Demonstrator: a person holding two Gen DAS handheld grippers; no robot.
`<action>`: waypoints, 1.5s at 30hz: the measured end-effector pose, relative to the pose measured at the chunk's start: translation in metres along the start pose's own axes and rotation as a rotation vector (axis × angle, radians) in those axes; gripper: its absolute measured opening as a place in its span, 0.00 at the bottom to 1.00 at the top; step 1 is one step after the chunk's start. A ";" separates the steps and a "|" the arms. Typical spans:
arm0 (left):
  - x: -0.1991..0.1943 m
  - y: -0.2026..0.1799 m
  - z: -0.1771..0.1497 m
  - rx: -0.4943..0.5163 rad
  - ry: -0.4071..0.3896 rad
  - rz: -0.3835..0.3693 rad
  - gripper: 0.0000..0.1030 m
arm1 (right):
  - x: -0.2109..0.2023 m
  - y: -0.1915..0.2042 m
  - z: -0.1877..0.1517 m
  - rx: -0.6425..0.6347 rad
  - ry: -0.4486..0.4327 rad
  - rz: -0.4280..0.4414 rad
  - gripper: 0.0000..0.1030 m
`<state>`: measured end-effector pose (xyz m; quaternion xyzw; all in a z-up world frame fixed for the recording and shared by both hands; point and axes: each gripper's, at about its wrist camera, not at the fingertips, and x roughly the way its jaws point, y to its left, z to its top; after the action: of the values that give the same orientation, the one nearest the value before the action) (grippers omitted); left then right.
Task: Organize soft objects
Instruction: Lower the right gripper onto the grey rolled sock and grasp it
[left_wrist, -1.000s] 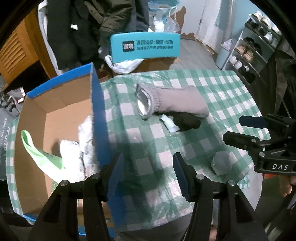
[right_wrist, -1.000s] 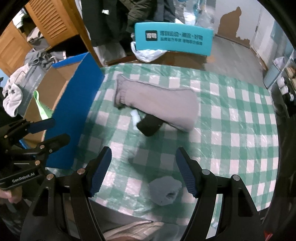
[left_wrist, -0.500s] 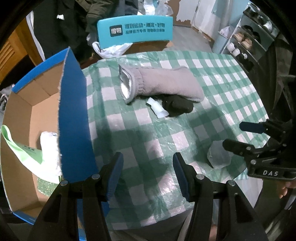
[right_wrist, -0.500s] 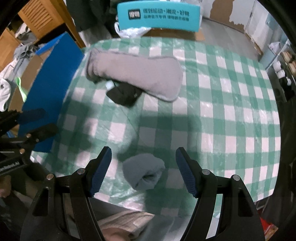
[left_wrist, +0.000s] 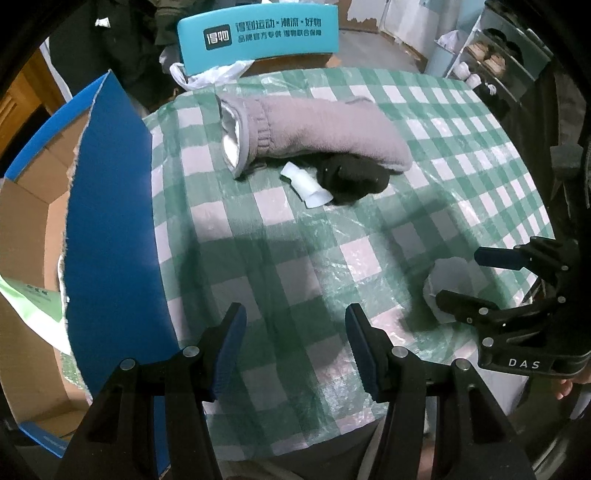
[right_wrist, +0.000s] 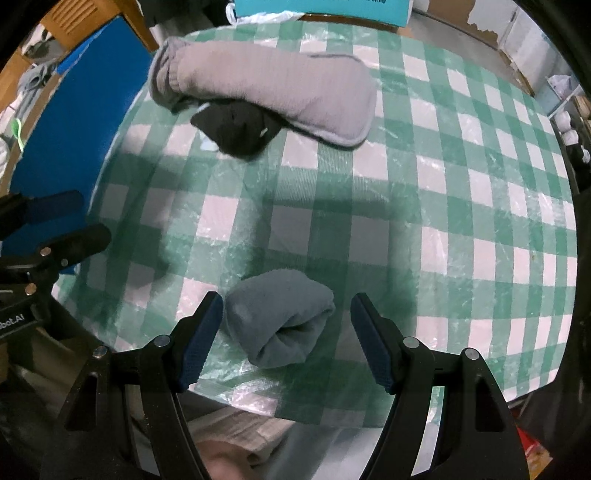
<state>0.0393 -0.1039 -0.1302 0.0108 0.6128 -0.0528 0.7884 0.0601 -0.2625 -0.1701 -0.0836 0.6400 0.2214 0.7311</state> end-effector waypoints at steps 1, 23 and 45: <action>0.001 0.000 0.000 -0.002 0.004 0.001 0.55 | 0.001 0.000 0.000 0.000 0.005 -0.001 0.70; 0.018 0.012 0.014 -0.087 0.015 -0.031 0.55 | 0.015 0.003 0.011 -0.042 -0.006 -0.025 0.38; 0.045 0.025 0.052 -0.205 0.018 -0.019 0.56 | -0.008 -0.023 0.077 -0.024 -0.153 -0.044 0.35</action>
<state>0.1029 -0.0869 -0.1620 -0.0753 0.6221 0.0030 0.7793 0.1388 -0.2528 -0.1534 -0.0890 0.5774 0.2187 0.7816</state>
